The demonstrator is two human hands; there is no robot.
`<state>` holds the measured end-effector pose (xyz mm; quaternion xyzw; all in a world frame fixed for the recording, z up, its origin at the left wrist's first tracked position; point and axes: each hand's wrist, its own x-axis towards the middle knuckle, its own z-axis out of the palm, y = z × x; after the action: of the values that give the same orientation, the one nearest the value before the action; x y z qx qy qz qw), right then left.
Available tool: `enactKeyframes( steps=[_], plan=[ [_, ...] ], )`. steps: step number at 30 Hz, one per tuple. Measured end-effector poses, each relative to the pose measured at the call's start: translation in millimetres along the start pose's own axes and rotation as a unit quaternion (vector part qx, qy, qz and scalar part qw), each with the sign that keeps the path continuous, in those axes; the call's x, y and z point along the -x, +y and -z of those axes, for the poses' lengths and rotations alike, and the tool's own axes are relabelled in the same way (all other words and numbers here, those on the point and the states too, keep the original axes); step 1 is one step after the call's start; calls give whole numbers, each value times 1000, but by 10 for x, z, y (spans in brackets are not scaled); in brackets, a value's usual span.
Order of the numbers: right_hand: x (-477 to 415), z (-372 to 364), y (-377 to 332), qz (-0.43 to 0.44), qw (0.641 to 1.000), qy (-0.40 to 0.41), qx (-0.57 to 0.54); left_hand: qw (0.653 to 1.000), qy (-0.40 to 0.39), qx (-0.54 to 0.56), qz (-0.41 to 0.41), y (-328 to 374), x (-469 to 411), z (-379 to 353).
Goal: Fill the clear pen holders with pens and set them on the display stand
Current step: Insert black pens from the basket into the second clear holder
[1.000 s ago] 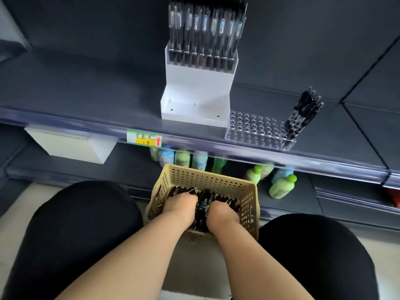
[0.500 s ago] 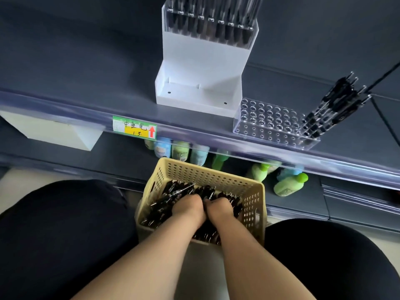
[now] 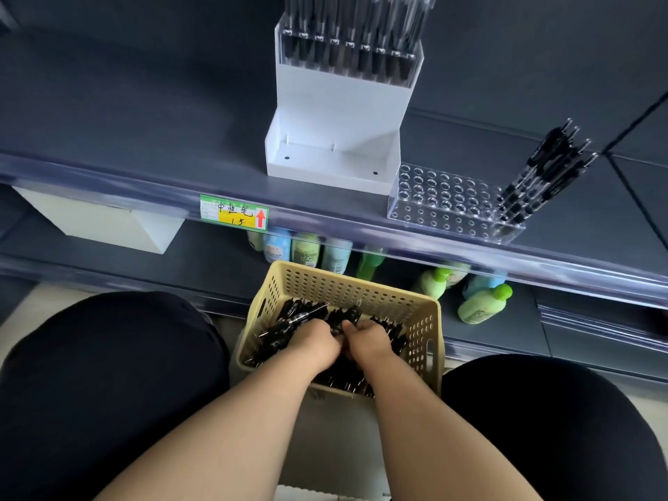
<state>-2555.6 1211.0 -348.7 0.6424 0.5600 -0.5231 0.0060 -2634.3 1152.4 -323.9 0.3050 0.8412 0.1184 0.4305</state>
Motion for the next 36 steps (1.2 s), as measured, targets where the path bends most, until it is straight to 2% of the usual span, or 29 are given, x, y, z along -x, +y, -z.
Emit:
enactKeyframes(
  steps=[5,16,23,27,30,33,36],
  plan=[
    [327,163,-106,40,998,24,-39,998,-5,56,-15,-50,170,67],
    [708,353,-173,159,982,55,-85,978,52,188,-78,-95,427,164],
    [711,449,-138,163,976,104,-103,973,103,191,-76,21,432,104],
    [754,624,-230,182,970,142,-77,974,135,168,-72,160,406,93],
    [846,829,-397,223,961,164,-24,965,152,180,-114,287,405,150],
    [958,1085,-655,281,938,203,12,941,149,244,-178,485,496,288],
    [1142,1429,-953,343,912,226,0,919,144,269,-248,772,654,506]
  ],
)
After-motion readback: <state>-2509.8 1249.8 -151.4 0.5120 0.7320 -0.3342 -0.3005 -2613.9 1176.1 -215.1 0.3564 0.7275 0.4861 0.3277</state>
